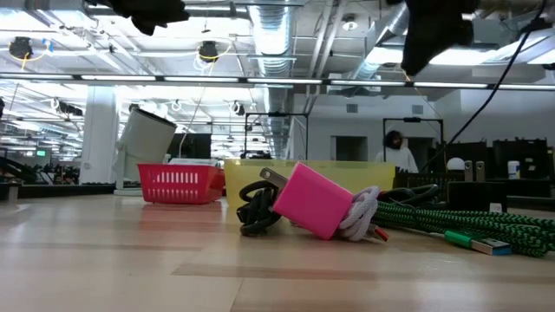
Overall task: Pick and place items into bin
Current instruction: Put the black and red charger cable into the yellow bin
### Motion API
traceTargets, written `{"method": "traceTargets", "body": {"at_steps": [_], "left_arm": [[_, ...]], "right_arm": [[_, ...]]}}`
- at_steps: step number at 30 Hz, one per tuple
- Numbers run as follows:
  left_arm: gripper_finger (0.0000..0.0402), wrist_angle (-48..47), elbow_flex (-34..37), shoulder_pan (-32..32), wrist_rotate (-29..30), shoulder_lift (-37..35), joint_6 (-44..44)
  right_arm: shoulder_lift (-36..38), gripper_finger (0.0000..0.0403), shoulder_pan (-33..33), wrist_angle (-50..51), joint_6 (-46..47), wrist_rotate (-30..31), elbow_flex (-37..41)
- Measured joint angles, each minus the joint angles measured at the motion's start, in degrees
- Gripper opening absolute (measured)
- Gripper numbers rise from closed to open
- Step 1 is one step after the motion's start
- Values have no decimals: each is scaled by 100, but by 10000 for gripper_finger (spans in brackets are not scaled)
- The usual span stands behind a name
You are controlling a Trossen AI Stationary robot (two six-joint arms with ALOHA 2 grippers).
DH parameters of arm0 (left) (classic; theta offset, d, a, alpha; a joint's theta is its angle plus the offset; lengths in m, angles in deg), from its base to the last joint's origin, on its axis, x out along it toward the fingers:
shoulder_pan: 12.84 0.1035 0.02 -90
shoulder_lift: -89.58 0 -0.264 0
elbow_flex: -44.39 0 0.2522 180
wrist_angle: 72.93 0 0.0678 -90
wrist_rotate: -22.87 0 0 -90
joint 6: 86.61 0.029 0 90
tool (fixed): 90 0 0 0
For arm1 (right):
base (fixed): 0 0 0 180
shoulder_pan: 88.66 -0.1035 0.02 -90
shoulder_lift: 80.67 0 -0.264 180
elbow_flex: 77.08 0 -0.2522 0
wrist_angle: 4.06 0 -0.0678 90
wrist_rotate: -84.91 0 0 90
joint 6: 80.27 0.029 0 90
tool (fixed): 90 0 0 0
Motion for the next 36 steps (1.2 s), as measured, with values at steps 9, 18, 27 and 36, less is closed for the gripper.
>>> {"method": "traceTargets", "body": {"at_steps": [9,18,27,36], "left_arm": [[139,-268,2,0,4,45,315],[139,-822,2,0,-23,39,132],[139,-842,2,0,-531,39,-730],[139,-1078,2,0,-715,39,-1145]], "right_arm": [[-770,180,185,-820,-12,-881,46],[-1310,203,296,-1208,-116,-1488,38],[-1881,203,302,-1360,-83,-1778,34],[-2348,203,302,-1532,18,-2305,36]]}}
